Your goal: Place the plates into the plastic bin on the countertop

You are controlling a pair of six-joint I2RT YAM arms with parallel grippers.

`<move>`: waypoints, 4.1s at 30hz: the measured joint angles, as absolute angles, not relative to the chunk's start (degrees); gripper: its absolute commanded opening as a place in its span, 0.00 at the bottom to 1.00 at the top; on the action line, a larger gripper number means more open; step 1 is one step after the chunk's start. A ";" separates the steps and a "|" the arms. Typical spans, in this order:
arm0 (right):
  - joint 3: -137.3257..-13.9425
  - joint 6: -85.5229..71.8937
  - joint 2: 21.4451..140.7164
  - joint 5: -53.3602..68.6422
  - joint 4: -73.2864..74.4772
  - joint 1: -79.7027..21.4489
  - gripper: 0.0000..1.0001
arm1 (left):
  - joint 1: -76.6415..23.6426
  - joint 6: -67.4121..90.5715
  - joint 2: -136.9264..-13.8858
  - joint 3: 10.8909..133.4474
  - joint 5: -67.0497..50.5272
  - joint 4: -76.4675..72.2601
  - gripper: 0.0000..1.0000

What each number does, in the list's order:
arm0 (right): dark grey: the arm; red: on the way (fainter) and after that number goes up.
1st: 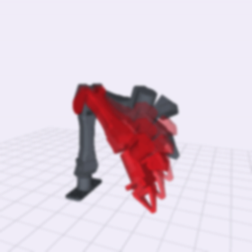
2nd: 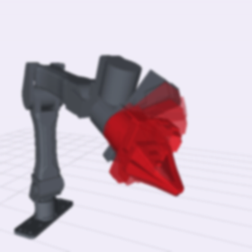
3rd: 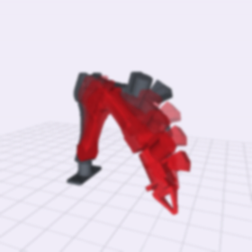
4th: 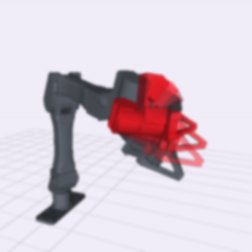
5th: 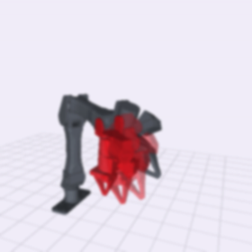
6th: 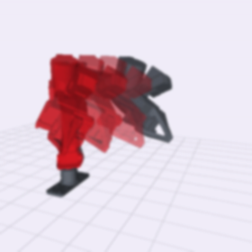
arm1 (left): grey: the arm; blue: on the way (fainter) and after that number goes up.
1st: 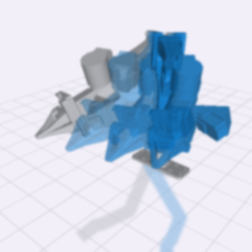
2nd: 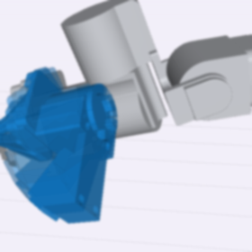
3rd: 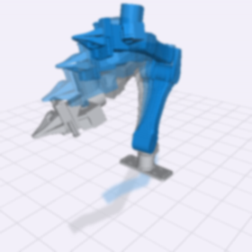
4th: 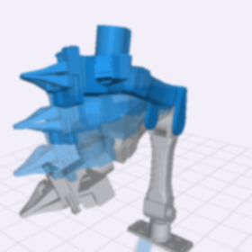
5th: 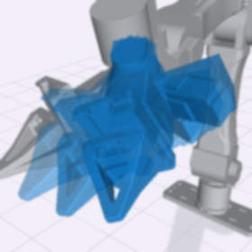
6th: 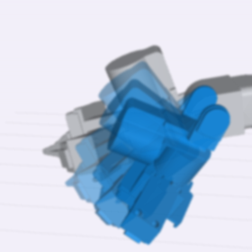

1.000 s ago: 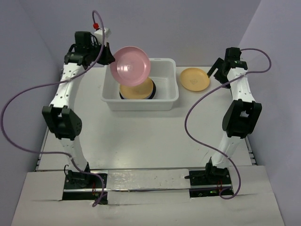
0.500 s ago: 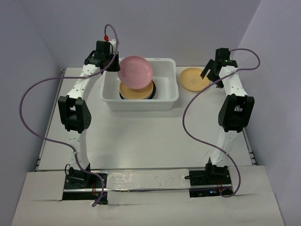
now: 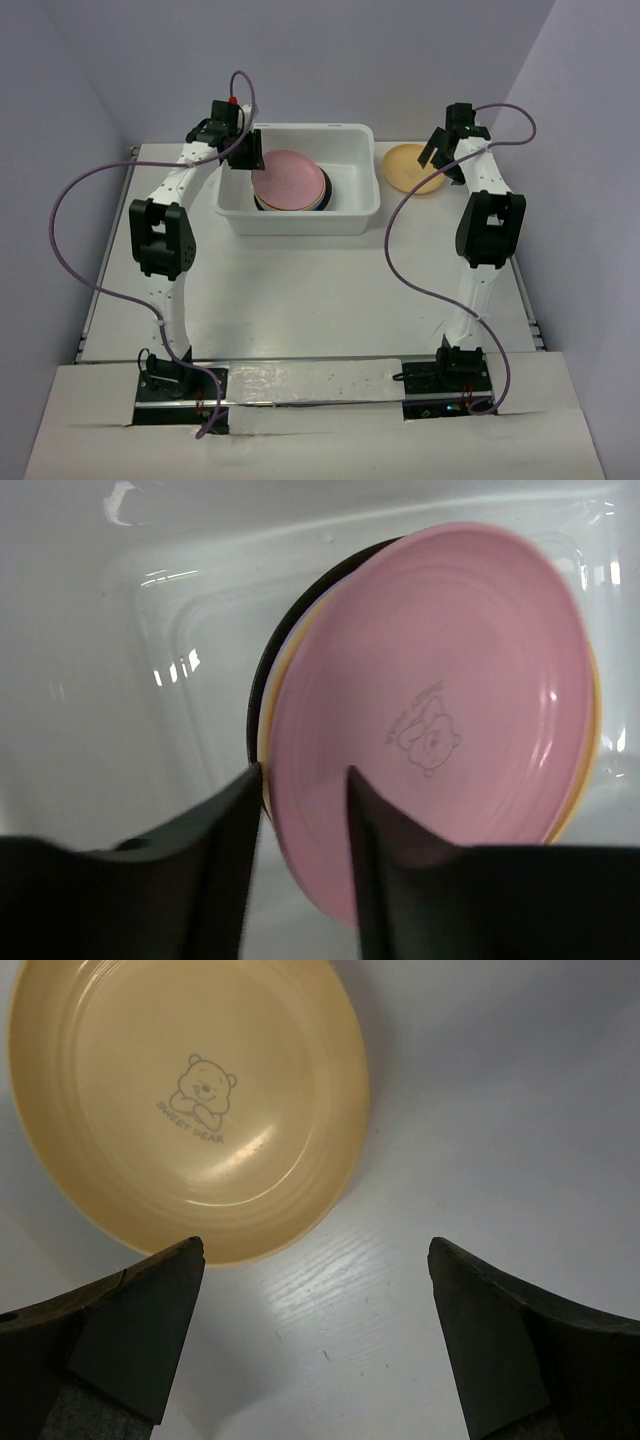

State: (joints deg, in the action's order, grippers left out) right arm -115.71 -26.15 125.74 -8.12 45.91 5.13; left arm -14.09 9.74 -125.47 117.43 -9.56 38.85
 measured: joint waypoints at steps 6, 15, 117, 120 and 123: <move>-118.14 -26.20 128.71 -8.23 45.86 5.13 0.79 | -14.15 9.04 -125.17 117.80 -9.56 39.55 0.99; -121.25 -27.29 133.12 -10.75 45.94 5.10 0.58 | -14.22 7.56 -115.61 118.51 -6.39 35.77 0.99; -127.01 -13.01 131.08 6.79 38.88 -24.76 1.00 | 3.38 13.34 -90.70 95.58 -10.94 36.64 0.99; -126.29 -11.67 126.14 7.20 39.30 -24.54 1.00 | 3.45 11.74 -91.80 97.01 -10.96 37.10 0.99; -124.12 -9.65 117.23 7.83 38.68 -23.72 1.00 | 4.00 10.25 -91.98 96.98 -11.03 37.57 0.99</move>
